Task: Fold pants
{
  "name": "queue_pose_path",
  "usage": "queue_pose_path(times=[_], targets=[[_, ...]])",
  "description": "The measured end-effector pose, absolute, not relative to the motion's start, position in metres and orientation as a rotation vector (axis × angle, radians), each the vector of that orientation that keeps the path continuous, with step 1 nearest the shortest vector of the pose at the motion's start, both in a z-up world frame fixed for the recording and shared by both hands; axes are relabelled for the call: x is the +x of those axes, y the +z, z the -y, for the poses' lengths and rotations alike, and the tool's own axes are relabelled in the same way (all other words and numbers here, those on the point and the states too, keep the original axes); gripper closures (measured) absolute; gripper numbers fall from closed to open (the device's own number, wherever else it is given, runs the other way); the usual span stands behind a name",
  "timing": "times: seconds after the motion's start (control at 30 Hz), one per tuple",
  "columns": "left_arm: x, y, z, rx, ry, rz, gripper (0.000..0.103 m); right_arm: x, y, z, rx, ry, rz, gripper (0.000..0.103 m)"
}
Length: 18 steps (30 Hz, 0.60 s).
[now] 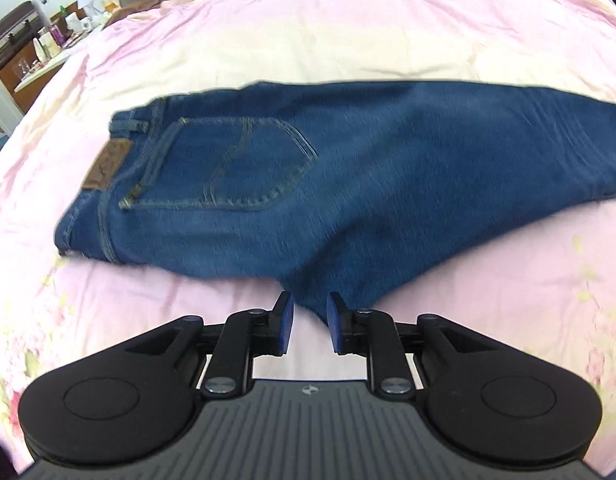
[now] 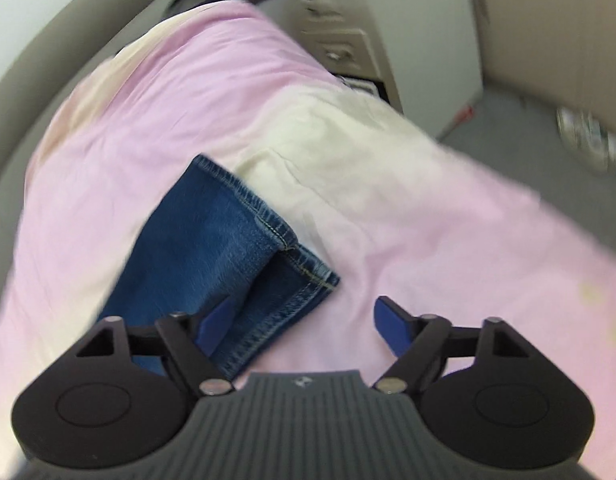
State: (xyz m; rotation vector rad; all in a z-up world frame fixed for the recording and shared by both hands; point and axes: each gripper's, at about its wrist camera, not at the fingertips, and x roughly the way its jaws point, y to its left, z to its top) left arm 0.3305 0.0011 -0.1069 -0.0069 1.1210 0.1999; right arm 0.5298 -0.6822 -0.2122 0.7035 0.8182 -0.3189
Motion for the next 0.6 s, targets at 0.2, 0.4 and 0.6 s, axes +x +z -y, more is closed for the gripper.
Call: queue_pose_path(times=[0.2, 0.4, 0.6], targets=[[0.38, -0.098, -0.009, -0.048, 0.136, -1.042, 0.076, 0.539, -0.235, 0.682, 0.998, -0.365, -0.741, 0.039], [0.422, -0.116, 0.016, -0.023, 0.023, -1.02, 0.075, 0.55, -0.251, 0.687, 1.071, -0.378, -0.733, 0.071], [0.442, -0.134, 0.053, -0.04, -0.186, -0.996, 0.075, 0.547, -0.227, 0.682, 0.941, -0.274, -0.679, 0.093]])
